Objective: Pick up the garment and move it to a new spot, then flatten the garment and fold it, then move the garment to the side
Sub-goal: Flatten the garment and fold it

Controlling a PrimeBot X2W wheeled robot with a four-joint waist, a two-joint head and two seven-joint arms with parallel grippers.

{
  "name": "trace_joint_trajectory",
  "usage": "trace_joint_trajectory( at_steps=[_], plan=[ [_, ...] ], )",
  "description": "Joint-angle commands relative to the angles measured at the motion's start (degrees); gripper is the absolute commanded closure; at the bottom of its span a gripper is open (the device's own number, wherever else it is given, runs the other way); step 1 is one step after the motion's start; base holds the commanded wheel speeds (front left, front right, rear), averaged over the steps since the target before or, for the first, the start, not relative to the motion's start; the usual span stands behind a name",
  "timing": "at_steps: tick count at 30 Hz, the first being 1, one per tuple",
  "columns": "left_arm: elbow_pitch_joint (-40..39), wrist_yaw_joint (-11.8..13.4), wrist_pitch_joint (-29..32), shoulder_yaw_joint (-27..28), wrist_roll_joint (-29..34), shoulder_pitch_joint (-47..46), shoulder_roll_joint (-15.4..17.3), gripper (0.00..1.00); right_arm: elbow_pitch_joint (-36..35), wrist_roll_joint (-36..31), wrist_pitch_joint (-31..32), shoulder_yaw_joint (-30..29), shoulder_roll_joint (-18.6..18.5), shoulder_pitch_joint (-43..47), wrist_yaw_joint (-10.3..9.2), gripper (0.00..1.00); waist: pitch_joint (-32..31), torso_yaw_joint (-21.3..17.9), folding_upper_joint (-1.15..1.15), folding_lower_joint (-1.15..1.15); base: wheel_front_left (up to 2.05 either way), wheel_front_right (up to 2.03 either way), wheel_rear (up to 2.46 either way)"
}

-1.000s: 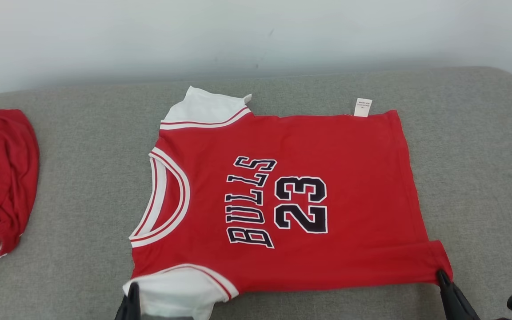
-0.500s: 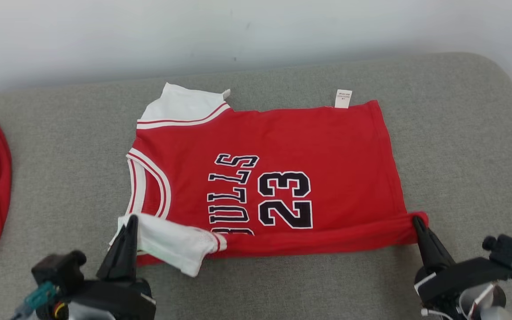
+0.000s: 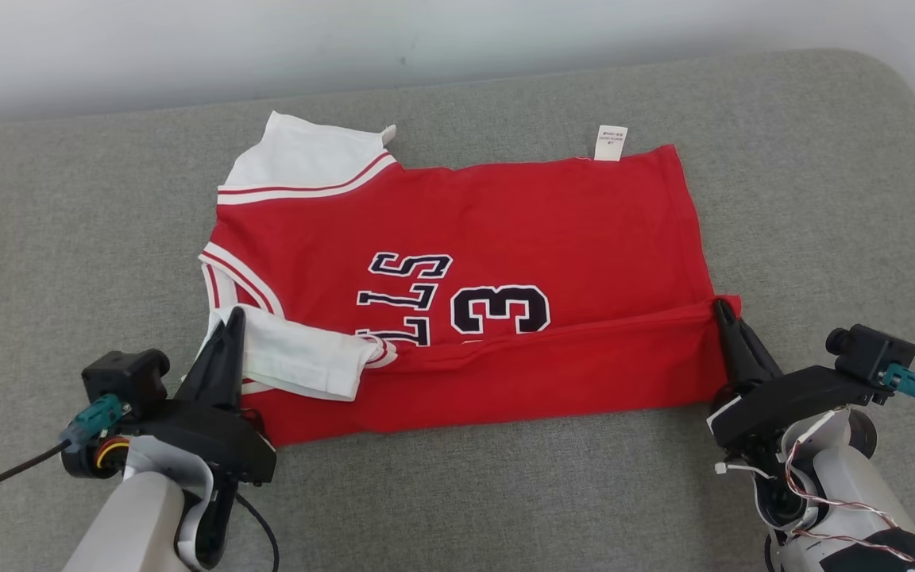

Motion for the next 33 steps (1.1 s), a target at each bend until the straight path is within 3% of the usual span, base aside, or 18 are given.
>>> trace_joint_trajectory(
  at_steps=[1,2,3,11,21,33],
  plan=[
    [0.96,-0.05,-0.66,-0.19,0.57,-1.04,-0.20,0.81,0.56,-0.62,-1.17,0.46,-0.40,-0.69,-0.13,0.84,0.16,0.09,-0.01,-0.01,0.00,0.00,0.00],
    [1.91,-0.14,-1.21,-0.50,1.17,-1.52,-0.36,0.37,1.33,-0.71,-1.99,1.03,-0.58,-1.16,-0.13,0.05,0.14,0.22,-0.01,-0.01,0.00,0.00,0.00],
    [2.75,-0.23,-1.75,-0.64,1.52,-1.82,-0.54,0.00,2.04,-0.41,-2.56,1.60,-0.63,-1.41,-0.13,0.00,0.02,0.36,-0.01,-0.01,0.00,0.00,0.00],
    [2.87,-0.96,-3.61,2.50,2.57,1.66,-1.67,0.00,2.71,-0.99,-9.03,4.86,-3.82,2.22,-0.14,0.00,-2.52,1.71,-0.01,-0.01,0.00,0.00,0.00],
    [-3.38,-0.36,-3.58,8.83,6.73,14.74,-3.44,0.00,0.99,-3.90,-10.72,4.32,-4.88,9.54,-0.14,0.00,-3.45,2.56,-0.01,-0.01,0.00,0.00,0.00],
    [3.34,-1.08,-3.60,8.57,9.96,11.79,-4.36,0.00,6.87,-8.24,-9.60,4.31,-3.13,5.87,-0.14,0.00,-1.51,2.56,-0.01,-0.01,0.00,0.00,0.00]
  ],
)
